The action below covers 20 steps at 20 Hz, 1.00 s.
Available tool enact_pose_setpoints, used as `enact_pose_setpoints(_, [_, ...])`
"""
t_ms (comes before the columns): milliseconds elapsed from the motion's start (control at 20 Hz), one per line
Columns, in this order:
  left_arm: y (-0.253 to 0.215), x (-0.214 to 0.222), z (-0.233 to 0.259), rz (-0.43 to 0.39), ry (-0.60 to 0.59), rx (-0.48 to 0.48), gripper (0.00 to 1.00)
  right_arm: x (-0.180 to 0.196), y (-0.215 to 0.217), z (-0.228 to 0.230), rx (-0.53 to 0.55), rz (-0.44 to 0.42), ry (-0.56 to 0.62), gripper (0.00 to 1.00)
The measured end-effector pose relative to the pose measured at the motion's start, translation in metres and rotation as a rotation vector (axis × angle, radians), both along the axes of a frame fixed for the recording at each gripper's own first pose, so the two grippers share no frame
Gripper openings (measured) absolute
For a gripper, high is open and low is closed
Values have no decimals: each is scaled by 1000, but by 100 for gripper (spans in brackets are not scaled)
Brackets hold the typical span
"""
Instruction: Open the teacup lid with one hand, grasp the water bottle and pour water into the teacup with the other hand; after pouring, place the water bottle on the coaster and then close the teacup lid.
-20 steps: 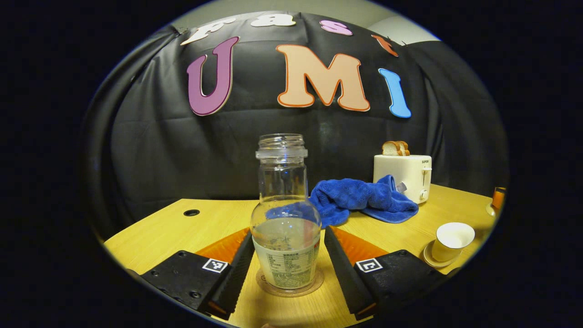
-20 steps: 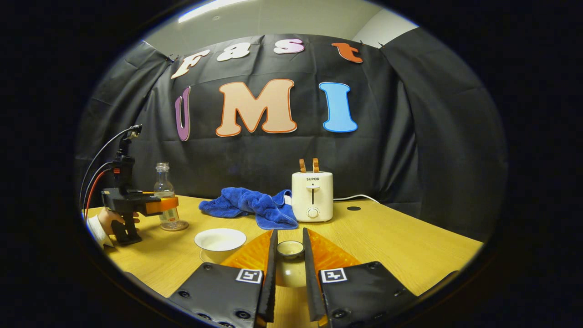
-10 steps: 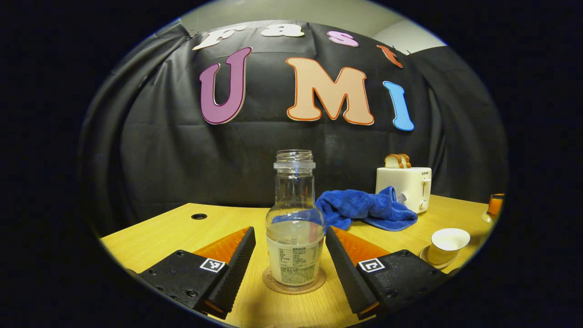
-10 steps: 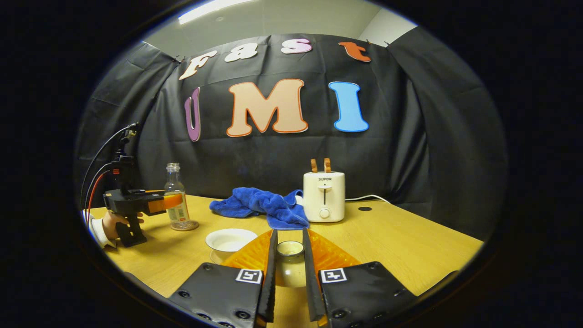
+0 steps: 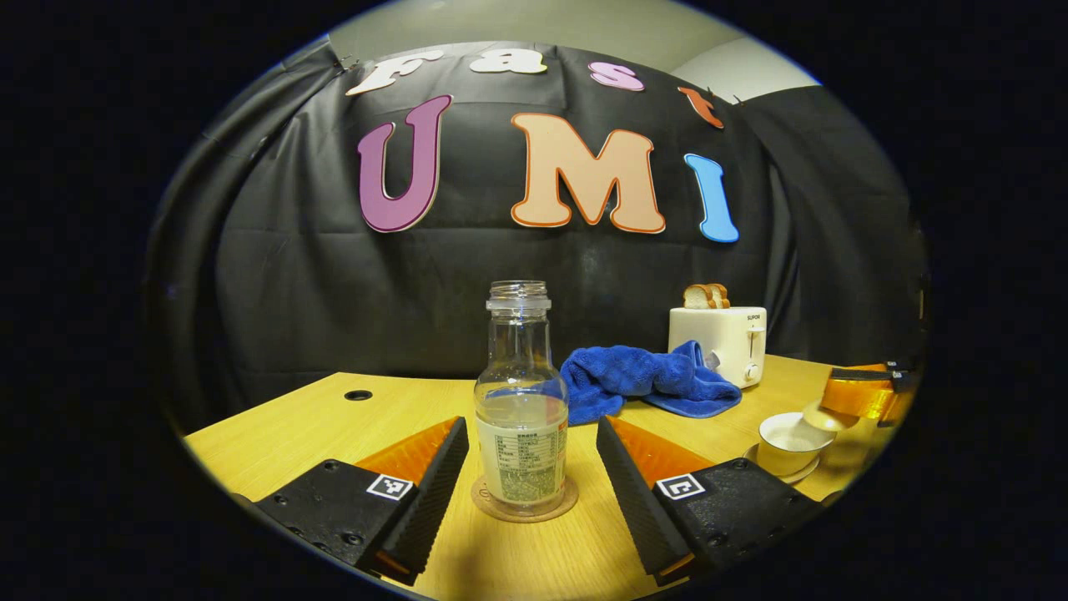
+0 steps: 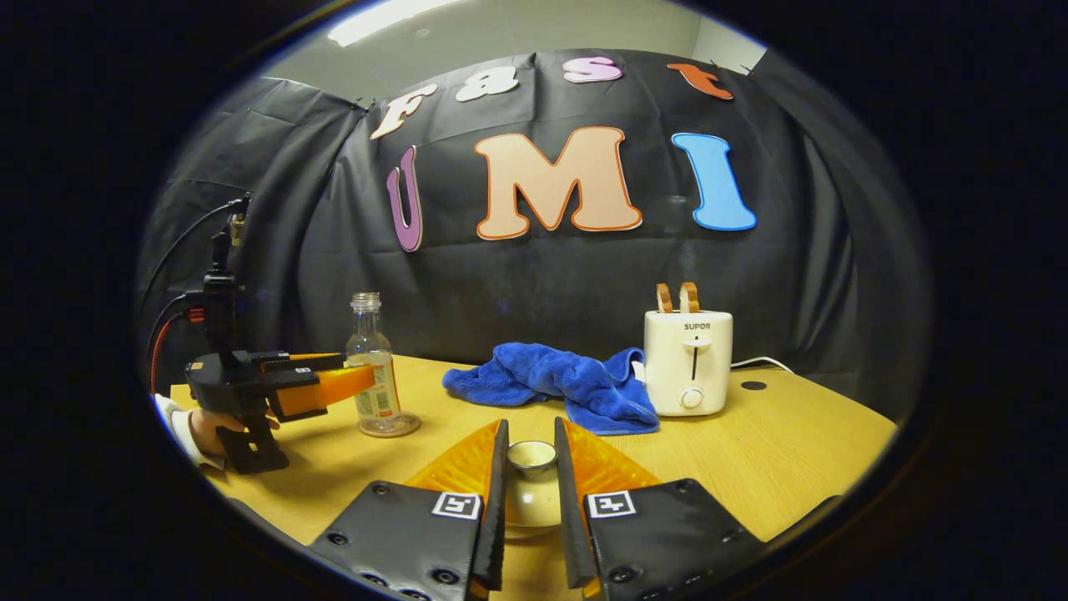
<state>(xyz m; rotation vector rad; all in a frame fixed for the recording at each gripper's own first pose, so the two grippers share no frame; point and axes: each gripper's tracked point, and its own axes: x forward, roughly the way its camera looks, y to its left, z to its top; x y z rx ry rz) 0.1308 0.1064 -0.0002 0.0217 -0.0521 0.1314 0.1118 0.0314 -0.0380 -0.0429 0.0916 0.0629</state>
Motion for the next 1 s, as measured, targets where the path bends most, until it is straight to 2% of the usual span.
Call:
enact_pose_setpoints(450, [-3, 1, 0, -17, 1, 1, 90, 18, 15, -21, -13, 52, 117, 32])
enact_pose_setpoints(700, [-5, 1, -1, -24, 1, 1, 90, 19, 18, -22, -10, 68, 120, 35])
enact_pose_setpoints(800, [-4, 0, 0, -25, 1, 1, 90, 19, 16, -21, -7, 65, 118, 39])
enact_pose_setpoints(950, [-4, 1, 0, -26, 1, 1, 90, 19, 15, -19, -11, 63, 100, 57])
enact_pose_setpoints(1000, [-4, 1, 0, -26, 1, 1, 90, 17, 14, -16, -9, 60, 88, 58])
